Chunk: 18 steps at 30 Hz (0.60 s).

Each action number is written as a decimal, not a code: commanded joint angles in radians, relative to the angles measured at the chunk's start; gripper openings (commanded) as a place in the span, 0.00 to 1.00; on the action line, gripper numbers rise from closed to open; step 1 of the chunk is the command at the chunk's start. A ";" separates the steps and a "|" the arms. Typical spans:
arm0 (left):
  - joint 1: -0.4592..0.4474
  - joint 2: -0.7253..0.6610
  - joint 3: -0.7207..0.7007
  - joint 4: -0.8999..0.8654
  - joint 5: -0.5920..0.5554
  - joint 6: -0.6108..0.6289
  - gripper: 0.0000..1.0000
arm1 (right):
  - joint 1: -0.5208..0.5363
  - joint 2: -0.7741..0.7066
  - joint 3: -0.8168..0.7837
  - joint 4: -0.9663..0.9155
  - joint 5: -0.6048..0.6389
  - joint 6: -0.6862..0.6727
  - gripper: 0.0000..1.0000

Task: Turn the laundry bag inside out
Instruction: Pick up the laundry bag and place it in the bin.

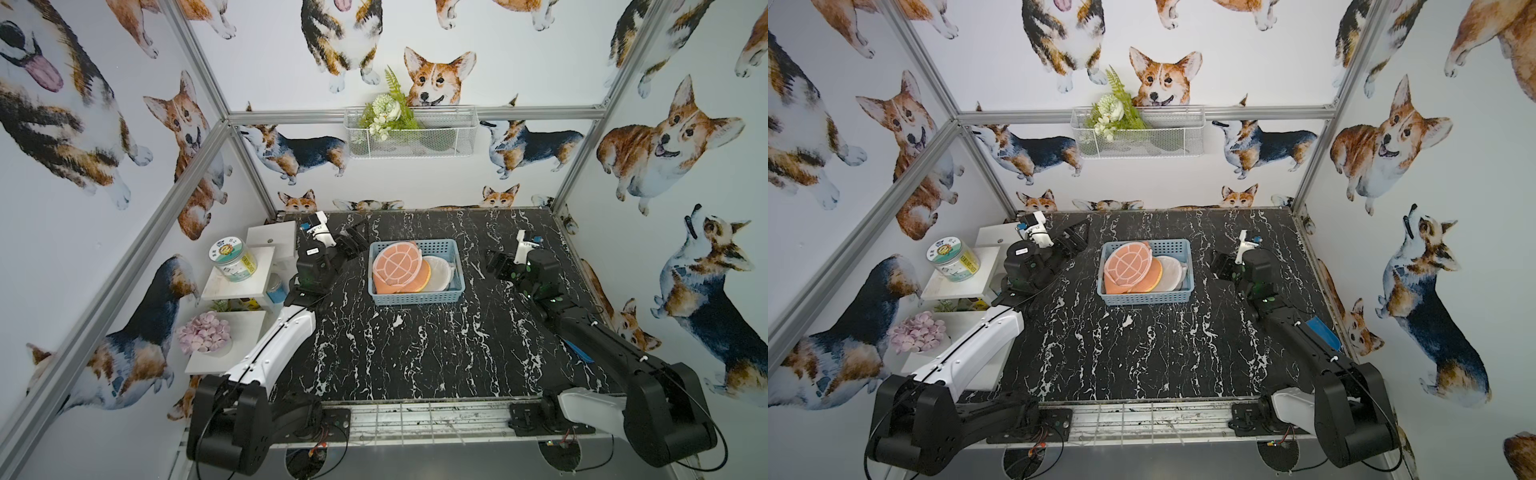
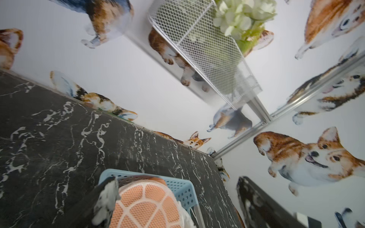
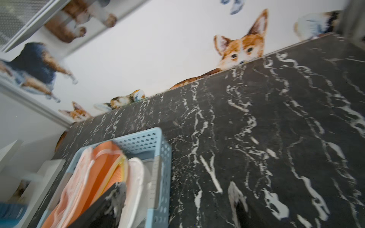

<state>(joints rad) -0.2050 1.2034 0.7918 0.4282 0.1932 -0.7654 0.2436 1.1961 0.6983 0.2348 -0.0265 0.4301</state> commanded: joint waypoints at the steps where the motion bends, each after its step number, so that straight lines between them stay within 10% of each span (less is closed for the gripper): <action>1: -0.016 -0.040 0.006 -0.182 0.060 0.057 1.00 | 0.087 0.044 0.080 -0.113 -0.031 -0.118 0.86; 10: -0.019 -0.148 -0.022 -0.171 0.117 -0.057 1.00 | 0.382 0.225 0.268 -0.155 0.152 -0.587 0.84; 18: -0.015 0.047 0.146 -0.340 0.224 -0.068 1.00 | 0.376 0.477 0.583 -0.326 0.059 -0.354 0.77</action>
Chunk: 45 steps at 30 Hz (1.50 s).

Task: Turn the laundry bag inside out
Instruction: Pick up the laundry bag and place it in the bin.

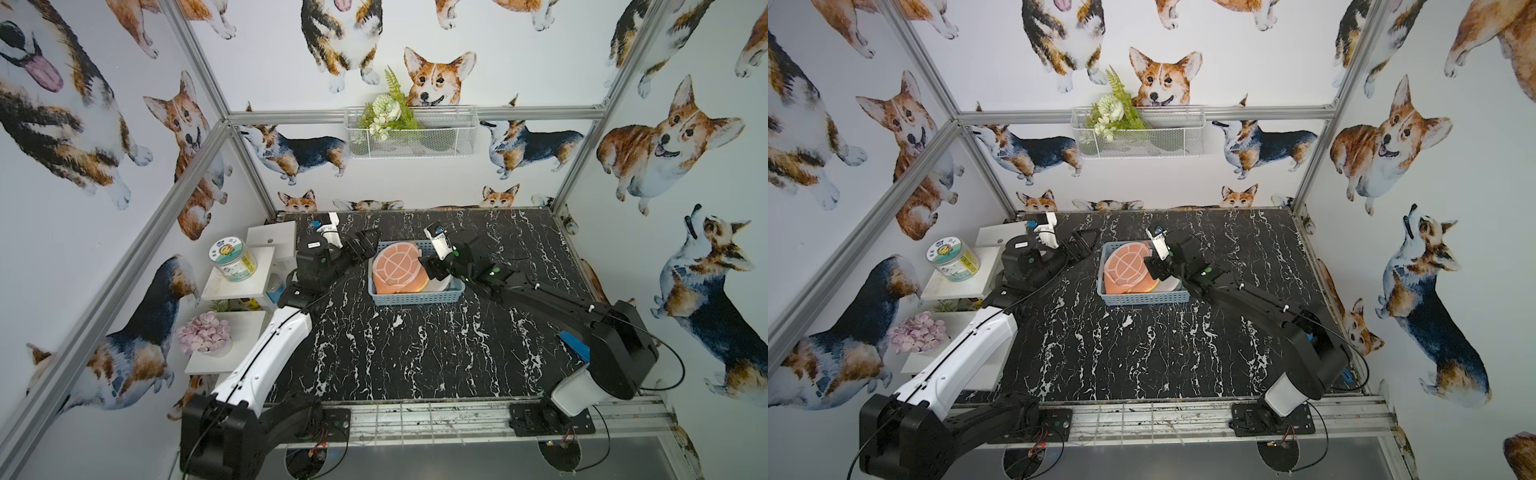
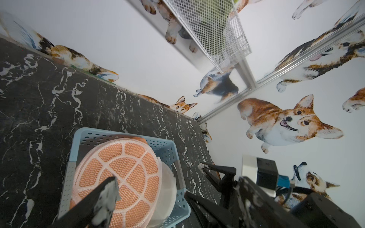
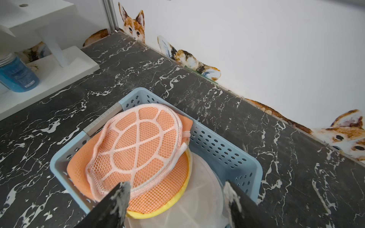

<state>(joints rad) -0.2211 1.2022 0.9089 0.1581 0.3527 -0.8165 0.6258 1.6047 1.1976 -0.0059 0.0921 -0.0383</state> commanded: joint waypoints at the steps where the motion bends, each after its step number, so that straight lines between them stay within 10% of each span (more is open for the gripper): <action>1: 0.000 0.059 0.029 -0.066 0.065 -0.019 1.00 | -0.008 0.107 0.133 -0.119 -0.080 0.160 0.75; 20: -0.007 0.051 0.004 -0.237 -0.015 0.146 0.98 | -0.078 0.314 0.189 -0.082 -0.433 0.522 0.56; 26: -0.012 0.050 0.009 -0.239 -0.003 0.159 0.98 | -0.112 0.261 0.140 -0.024 -0.441 0.541 0.00; 38: -0.081 0.110 0.110 -0.146 0.133 0.168 0.94 | -0.253 0.059 0.049 0.057 -0.848 0.487 0.00; 45: -0.109 0.169 0.235 -0.266 -0.011 0.251 0.92 | -0.261 0.056 0.109 -0.071 -0.955 0.349 0.00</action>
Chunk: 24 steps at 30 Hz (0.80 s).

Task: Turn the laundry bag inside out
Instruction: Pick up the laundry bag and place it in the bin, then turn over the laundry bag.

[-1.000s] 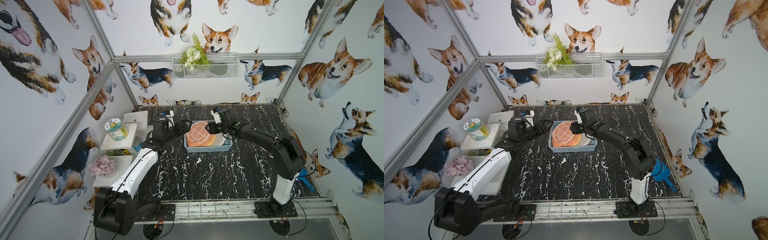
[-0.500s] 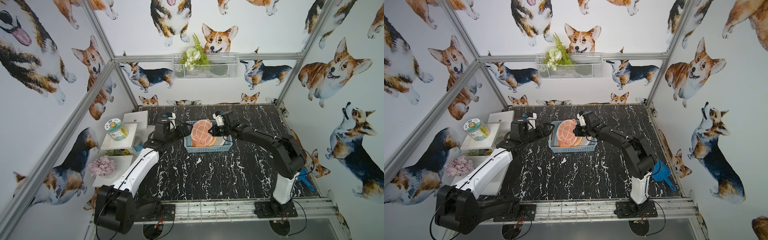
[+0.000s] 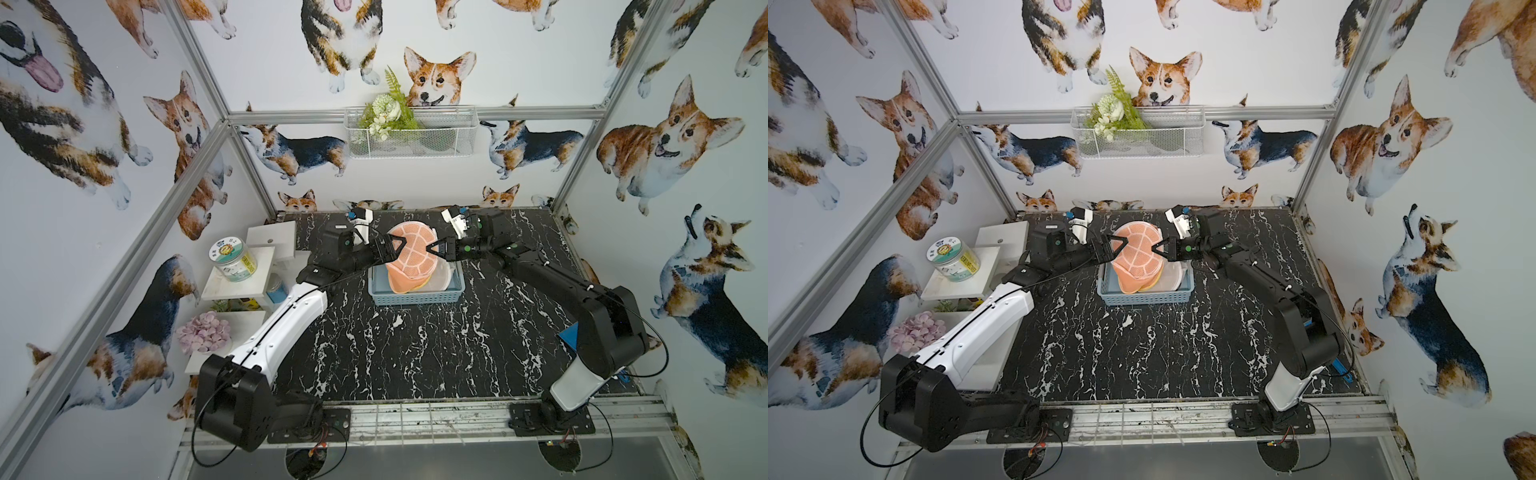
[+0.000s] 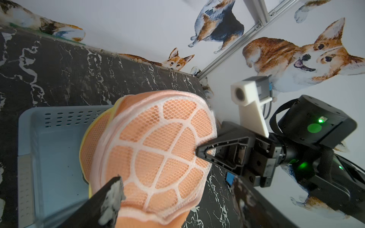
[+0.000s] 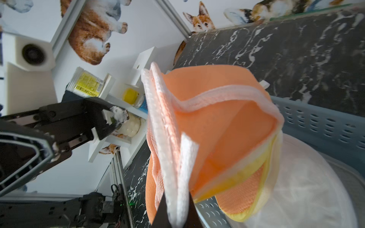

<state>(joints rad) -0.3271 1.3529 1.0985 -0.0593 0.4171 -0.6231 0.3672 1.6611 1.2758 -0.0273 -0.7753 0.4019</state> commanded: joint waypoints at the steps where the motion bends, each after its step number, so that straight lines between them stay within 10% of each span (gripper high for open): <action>1: -0.010 0.034 0.079 -0.088 -0.106 0.083 0.92 | -0.001 0.007 0.055 -0.093 -0.088 -0.126 0.00; 24: -0.087 0.164 0.268 -0.310 -0.323 0.318 0.90 | -0.005 0.088 0.246 -0.378 -0.156 -0.362 0.00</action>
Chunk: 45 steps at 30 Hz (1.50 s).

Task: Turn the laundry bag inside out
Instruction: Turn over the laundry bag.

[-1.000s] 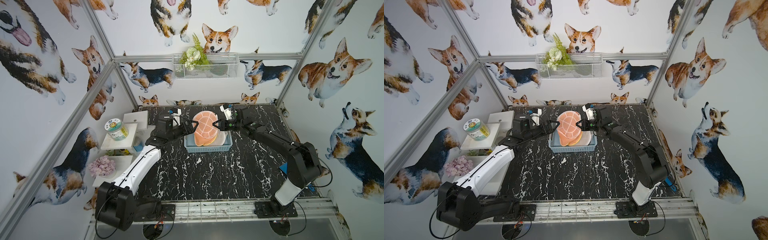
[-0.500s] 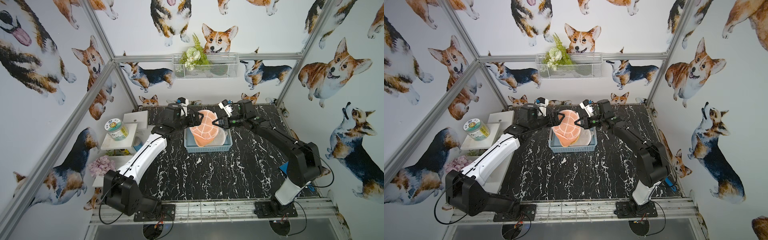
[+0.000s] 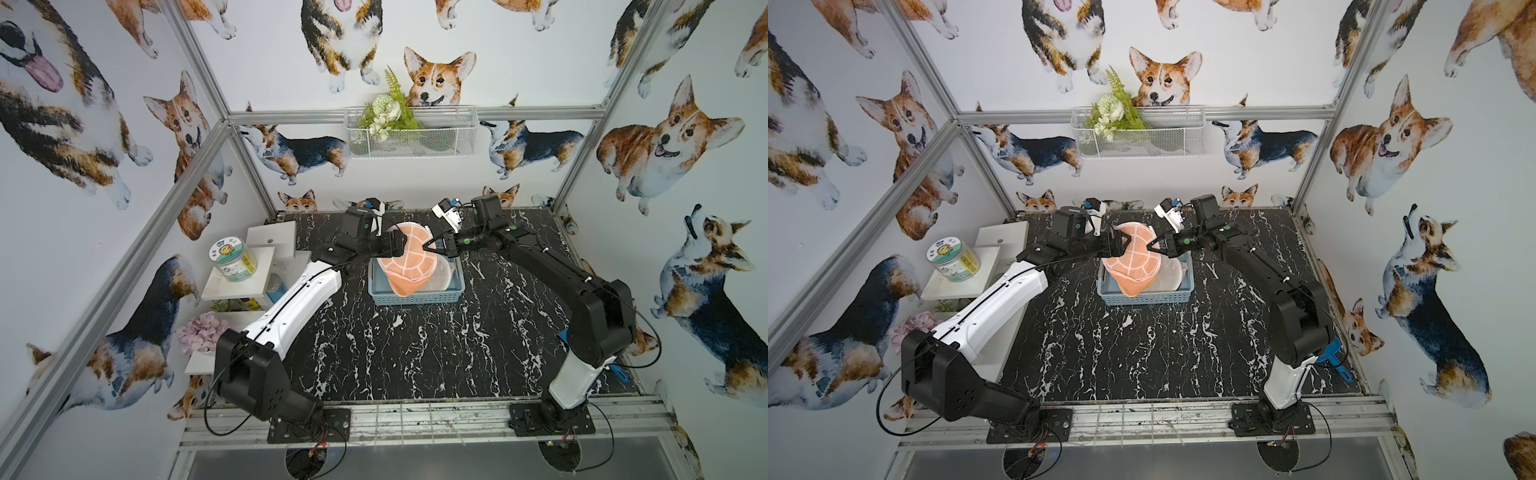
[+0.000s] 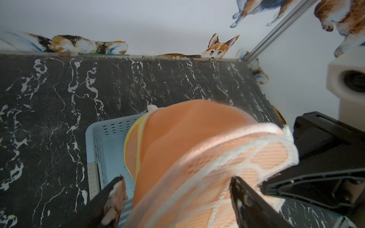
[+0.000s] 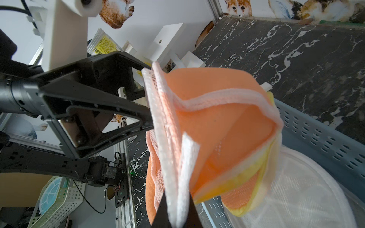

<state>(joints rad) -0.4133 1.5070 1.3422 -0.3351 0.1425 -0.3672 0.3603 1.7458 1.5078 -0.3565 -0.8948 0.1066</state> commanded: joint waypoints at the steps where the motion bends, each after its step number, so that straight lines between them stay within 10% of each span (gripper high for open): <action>1: -0.001 0.010 0.028 -0.030 -0.023 0.079 0.89 | 0.002 0.004 0.014 -0.048 -0.031 -0.068 0.00; 6: -0.001 0.001 0.014 0.013 0.099 0.054 0.62 | 0.002 0.027 0.032 -0.049 -0.025 -0.055 0.00; 11: -0.001 0.015 0.038 0.007 0.130 -0.032 0.00 | 0.001 0.015 0.033 0.001 0.042 0.000 0.15; 16: 0.009 0.016 0.040 0.047 0.151 -0.204 0.00 | -0.004 -0.119 -0.069 0.180 0.194 0.076 0.57; 21: 0.015 0.034 0.076 0.057 0.164 -0.326 0.00 | 0.030 -0.342 -0.294 0.436 0.354 0.089 0.76; 34: 0.015 0.045 0.121 0.007 0.173 -0.334 0.00 | 0.336 -0.539 -0.422 0.531 1.143 -0.304 0.89; 45: 0.019 0.035 0.161 -0.017 0.211 -0.356 0.00 | 0.349 -0.668 -0.448 0.415 0.935 -0.315 0.87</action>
<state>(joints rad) -0.3946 1.5463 1.4918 -0.3630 0.3347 -0.7071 0.6643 1.0500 1.0416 0.0845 0.1024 -0.1692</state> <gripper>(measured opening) 0.098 0.874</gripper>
